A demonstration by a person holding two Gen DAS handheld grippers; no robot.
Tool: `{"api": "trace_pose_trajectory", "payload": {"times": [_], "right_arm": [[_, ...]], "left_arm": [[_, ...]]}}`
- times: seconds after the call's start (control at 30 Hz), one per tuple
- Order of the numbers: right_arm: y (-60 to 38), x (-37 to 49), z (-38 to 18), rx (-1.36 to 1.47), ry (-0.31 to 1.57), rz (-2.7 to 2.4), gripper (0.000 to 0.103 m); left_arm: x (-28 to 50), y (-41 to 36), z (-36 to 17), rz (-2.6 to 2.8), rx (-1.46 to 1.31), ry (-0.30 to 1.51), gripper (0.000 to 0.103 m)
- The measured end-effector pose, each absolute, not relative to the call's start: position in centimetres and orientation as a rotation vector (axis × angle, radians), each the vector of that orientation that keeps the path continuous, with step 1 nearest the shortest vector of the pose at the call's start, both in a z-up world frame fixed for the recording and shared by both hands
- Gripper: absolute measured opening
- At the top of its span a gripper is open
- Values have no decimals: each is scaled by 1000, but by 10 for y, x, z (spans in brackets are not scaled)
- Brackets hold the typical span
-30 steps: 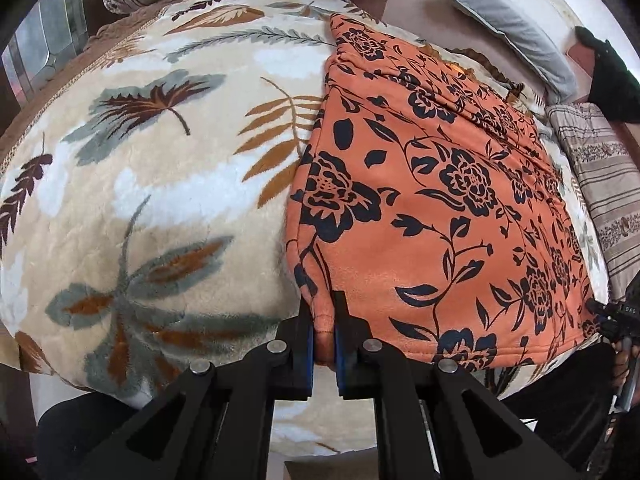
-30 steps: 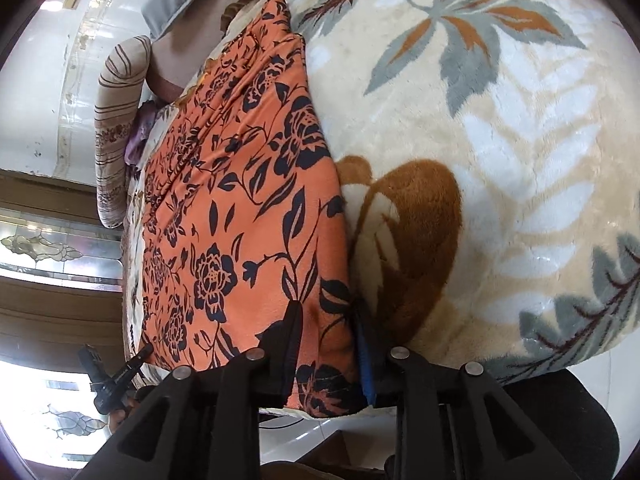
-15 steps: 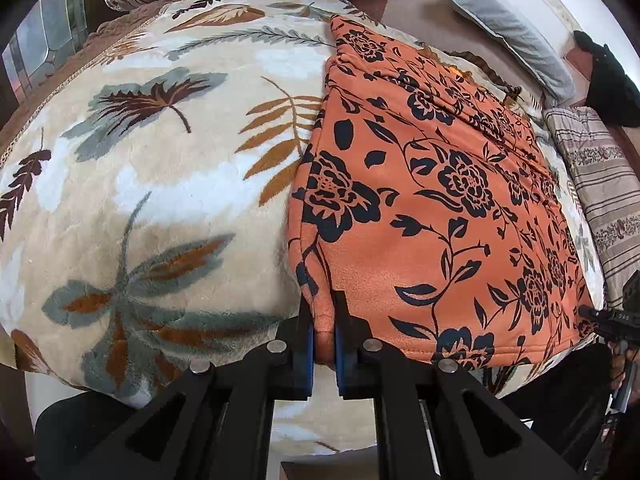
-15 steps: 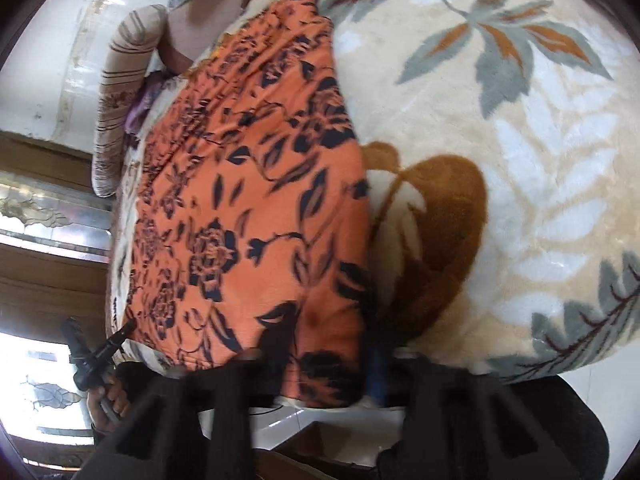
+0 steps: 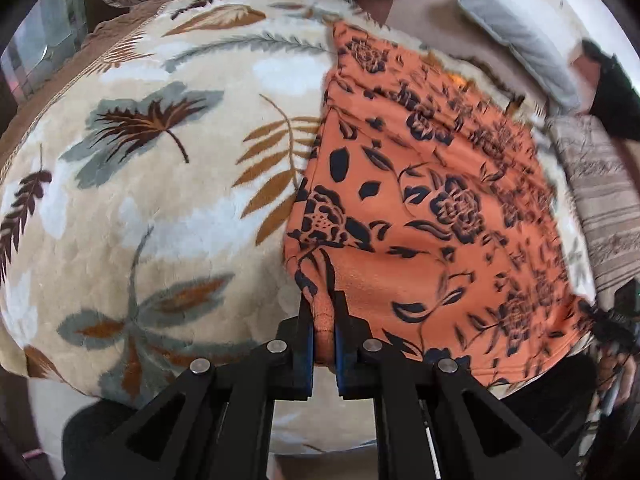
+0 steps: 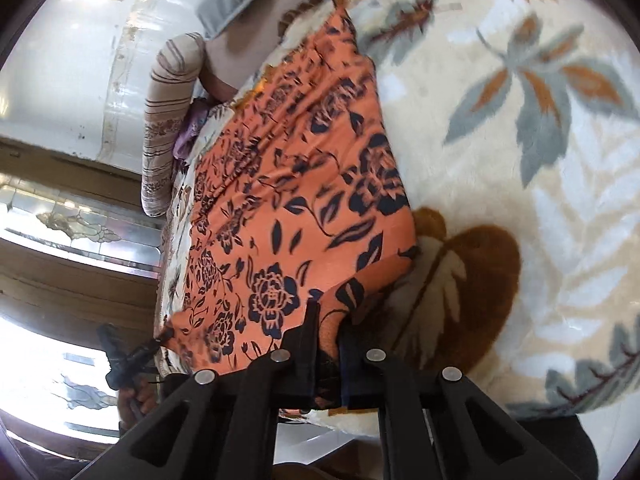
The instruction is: Fold small clothes
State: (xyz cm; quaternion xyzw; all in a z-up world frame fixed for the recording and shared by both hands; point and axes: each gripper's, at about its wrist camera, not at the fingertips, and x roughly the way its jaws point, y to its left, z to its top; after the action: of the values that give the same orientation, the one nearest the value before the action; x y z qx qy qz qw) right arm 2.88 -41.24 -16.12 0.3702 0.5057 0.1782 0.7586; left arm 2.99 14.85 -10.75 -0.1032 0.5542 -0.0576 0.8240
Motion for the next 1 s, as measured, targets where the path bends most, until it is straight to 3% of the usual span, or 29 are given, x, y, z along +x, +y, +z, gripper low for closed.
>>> {"api": "trace_pose_trajectory", "payload": {"times": [0.27,0.43,0.47,0.5,0.53,0.57,0.6,0.73,1.0], "right_arm": [[-425,119,-72,796,874,505,8],[-452,226,-34,850,743,433,11],[-455,247,-40,862,751,403,12],[-456,269,-53,860,780,362,15],[-455,286,-72,854,824,313,37],[-453,292,-84,842,853,267,76],[-450,293,-98,826,876,209,82],[-438,256,-113,819,855,180,81],[-397,120,-128,994,844,212,81]], "left_arm": [[132,133,-4,-239,-208,944,8],[240,117,14,-177,-196,823,14],[260,112,4,-162,-188,845,39],[285,108,-14,-131,-179,887,75],[302,107,-31,-100,-185,916,86],[318,107,-50,-77,-192,944,88],[330,108,-69,-59,-188,985,88],[317,129,-89,1,-193,983,87],[186,154,-78,-35,-434,894,88]]}}
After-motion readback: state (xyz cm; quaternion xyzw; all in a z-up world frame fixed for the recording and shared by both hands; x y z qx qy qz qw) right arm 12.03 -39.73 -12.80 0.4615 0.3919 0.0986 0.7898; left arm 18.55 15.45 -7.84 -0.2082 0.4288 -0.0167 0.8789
